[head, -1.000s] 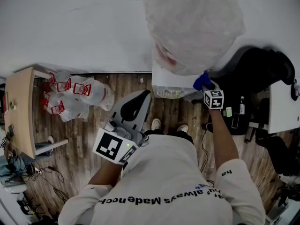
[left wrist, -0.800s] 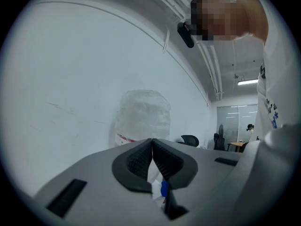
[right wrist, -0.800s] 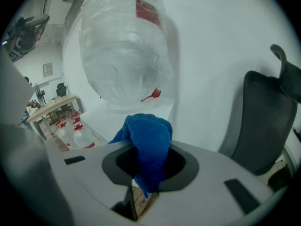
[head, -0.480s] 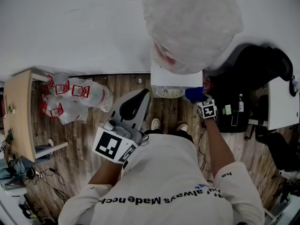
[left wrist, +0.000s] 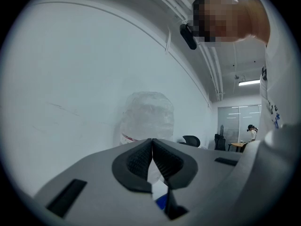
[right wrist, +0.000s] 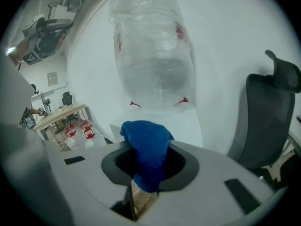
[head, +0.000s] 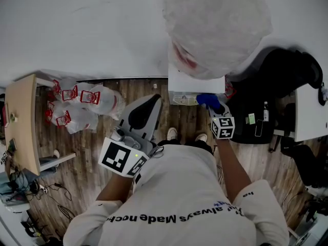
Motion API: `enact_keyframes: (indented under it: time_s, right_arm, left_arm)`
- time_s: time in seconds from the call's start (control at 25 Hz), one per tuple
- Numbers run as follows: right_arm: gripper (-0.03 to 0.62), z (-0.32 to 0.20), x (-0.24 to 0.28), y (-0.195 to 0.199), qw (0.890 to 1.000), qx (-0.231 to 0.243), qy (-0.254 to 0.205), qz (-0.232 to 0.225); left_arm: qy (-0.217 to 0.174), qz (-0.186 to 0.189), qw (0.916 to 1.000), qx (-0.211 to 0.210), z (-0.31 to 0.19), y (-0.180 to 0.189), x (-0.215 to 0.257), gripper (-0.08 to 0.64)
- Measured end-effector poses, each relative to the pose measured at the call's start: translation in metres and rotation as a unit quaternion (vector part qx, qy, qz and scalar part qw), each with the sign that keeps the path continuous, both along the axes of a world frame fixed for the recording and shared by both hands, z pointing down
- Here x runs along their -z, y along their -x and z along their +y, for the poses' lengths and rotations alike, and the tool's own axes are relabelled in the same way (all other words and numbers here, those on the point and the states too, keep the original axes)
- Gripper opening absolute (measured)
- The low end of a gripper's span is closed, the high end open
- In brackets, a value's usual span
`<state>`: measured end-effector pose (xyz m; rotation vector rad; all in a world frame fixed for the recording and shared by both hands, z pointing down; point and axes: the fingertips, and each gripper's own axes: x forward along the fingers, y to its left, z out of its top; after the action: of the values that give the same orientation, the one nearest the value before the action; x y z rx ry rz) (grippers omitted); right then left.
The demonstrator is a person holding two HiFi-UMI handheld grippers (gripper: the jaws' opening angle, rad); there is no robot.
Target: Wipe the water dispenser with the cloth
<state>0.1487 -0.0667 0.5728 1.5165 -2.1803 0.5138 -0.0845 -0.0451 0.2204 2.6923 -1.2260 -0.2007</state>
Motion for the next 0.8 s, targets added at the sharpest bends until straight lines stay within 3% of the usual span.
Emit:
enact_keyframes:
  time_s: [0.24, 0.44, 0.8]
  right_arm:
    - [0.094, -0.002, 0.024, 0.089, 0.996, 0.049, -0.005, -0.068]
    - [0.095, -0.013, 0.019, 0.152, 0.991, 0.086, 0.012, -0.097]
    - [0.094, -0.046, -0.033, 0.193, 0.992, 0.087, 0.062, -0.068]
  left_arm:
    - [0.000, 0.001, 1.0000, 0.005, 0.002, 0.009, -0.001, 0.020]
    - [0.003, 0.001, 0.9999, 0.012, 0.004, 0.016, -0.003, 0.020]
    - [0.009, 0.000, 0.9995, 0.031, 0.005, 0.034, -0.007, 0.020]
